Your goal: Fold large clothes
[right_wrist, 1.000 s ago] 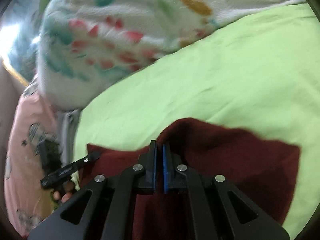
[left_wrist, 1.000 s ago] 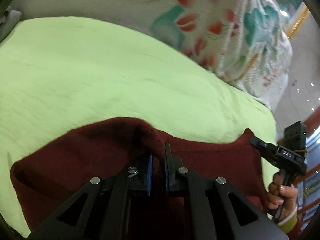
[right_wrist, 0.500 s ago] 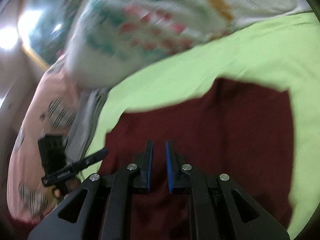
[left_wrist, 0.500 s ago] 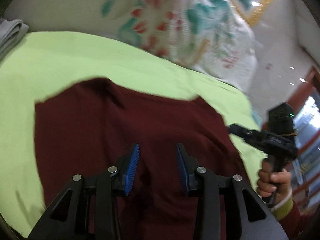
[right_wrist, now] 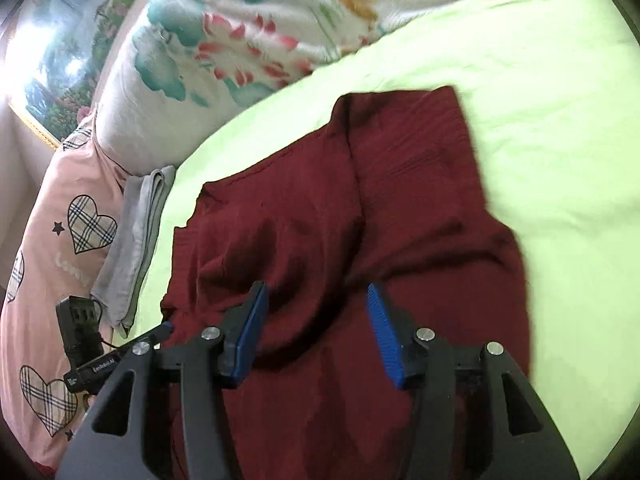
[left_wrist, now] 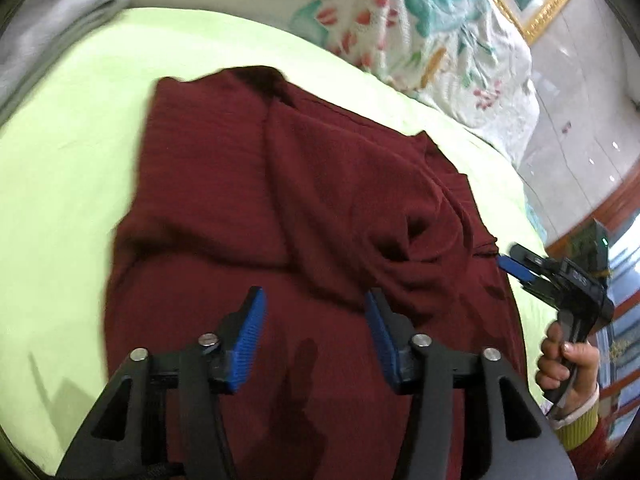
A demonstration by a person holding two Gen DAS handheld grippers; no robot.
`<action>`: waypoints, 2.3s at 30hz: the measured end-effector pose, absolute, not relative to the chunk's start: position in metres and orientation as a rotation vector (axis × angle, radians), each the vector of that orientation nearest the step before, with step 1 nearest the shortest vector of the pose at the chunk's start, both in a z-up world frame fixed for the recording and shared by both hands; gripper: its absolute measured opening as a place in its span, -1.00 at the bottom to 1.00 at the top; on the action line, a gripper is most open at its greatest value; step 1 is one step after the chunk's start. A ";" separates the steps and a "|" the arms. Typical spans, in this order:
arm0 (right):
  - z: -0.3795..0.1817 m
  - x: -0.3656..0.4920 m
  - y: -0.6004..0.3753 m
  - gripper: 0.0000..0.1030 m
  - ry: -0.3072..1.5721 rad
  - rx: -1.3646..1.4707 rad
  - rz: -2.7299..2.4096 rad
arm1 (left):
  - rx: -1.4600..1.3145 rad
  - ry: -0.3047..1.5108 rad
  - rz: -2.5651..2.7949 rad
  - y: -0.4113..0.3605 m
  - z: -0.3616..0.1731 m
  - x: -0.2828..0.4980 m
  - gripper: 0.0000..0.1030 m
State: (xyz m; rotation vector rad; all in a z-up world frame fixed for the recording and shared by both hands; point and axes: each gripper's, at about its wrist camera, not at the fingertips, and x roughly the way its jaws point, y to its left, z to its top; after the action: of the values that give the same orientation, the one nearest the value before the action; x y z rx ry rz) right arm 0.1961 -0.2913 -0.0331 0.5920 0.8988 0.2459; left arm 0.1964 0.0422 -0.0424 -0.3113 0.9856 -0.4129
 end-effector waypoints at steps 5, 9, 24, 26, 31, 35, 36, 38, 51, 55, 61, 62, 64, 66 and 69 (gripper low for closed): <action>-0.036 0.143 -0.319 0.02 0.902 0.608 0.156 | -0.355 0.997 -0.322 0.085 -0.047 0.141 0.08; -0.045 0.105 -0.346 0.02 0.908 0.649 0.088 | -0.362 1.024 -0.267 0.110 -0.059 0.102 0.13; -0.077 0.029 -0.320 0.02 1.029 0.755 0.349 | -0.323 1.090 -0.331 0.118 -0.078 0.040 0.33; -0.079 0.021 -0.312 0.02 1.026 0.774 0.402 | -0.348 1.105 -0.368 0.120 -0.082 0.034 0.37; -0.084 0.011 -0.306 0.02 1.011 0.800 0.466 | -0.439 1.094 -0.446 0.120 -0.087 0.020 0.37; -0.084 0.009 -0.306 -0.03 1.022 0.808 0.494 | -0.499 1.082 -0.495 0.119 -0.089 0.013 0.20; -0.083 0.010 -0.304 -0.06 1.030 0.795 0.497 | -0.506 1.086 -0.508 0.118 -0.091 0.012 0.03; -0.085 0.010 -0.302 -0.33 1.046 0.773 0.493 | -0.510 1.094 -0.512 0.115 -0.095 0.012 -0.28; -0.056 0.022 -0.311 -0.83 0.893 0.843 0.535 | -0.510 0.945 -0.515 0.110 -0.049 0.019 -0.89; -0.029 0.047 -0.318 -0.83 0.798 0.871 0.569 | -0.522 0.842 -0.510 0.110 -0.014 0.044 -0.89; 0.002 0.116 -0.325 -0.82 0.718 0.826 0.569 | -0.562 0.719 -0.515 0.107 0.023 0.113 -0.89; 0.005 0.131 -0.328 -0.83 0.712 0.816 0.557 | -0.559 0.706 -0.508 0.106 0.027 0.125 -0.89; 0.005 0.162 -0.334 -0.83 0.710 0.819 0.535 | -0.543 0.682 -0.490 0.100 0.035 0.161 -0.90; 0.002 0.195 -0.340 -0.83 0.723 0.820 0.495 | -0.542 0.682 -0.470 0.094 0.036 0.194 -0.90; -0.015 0.242 -0.350 -0.83 0.762 0.824 0.413 | -0.534 0.710 -0.399 0.087 0.024 0.257 -0.92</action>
State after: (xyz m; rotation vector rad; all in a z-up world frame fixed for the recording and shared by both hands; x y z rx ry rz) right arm 0.2419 -0.3505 -0.0154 0.8240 0.7620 0.4127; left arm 0.2566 0.0873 0.0240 -0.5338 0.7105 -0.3992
